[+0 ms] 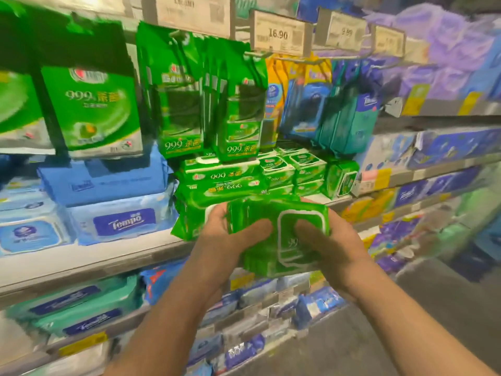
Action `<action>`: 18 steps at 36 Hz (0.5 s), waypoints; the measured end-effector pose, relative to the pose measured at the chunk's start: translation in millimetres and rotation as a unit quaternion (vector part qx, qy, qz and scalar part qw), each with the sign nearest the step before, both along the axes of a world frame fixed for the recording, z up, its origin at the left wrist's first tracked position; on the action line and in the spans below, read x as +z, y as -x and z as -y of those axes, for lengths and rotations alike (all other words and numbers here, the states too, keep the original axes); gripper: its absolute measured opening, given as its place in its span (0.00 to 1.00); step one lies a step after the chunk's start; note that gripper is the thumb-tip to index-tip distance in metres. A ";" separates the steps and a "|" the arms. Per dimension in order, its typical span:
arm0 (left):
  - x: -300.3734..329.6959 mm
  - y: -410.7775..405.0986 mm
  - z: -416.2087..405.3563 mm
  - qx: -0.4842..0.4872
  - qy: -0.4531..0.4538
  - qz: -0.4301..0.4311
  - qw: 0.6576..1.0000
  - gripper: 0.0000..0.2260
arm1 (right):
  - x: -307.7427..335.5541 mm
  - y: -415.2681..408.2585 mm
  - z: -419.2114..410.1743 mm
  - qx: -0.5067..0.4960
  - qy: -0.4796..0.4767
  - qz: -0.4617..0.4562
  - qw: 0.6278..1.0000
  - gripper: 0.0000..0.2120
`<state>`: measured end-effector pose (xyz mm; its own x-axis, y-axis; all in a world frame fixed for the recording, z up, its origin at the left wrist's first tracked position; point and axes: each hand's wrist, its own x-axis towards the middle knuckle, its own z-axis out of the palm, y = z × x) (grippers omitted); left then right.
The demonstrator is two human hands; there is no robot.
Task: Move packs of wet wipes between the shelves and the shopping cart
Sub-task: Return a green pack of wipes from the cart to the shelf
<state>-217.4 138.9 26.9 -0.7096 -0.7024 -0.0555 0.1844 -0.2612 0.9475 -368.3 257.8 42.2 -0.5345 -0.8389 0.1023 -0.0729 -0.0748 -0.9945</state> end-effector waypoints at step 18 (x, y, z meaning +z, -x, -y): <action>22.7 61.6 62.0 0.153 0.118 0.066 0.979 0.43 | 14.3 136.6 41.2 -0.028 0.050 0.030 0.998 0.49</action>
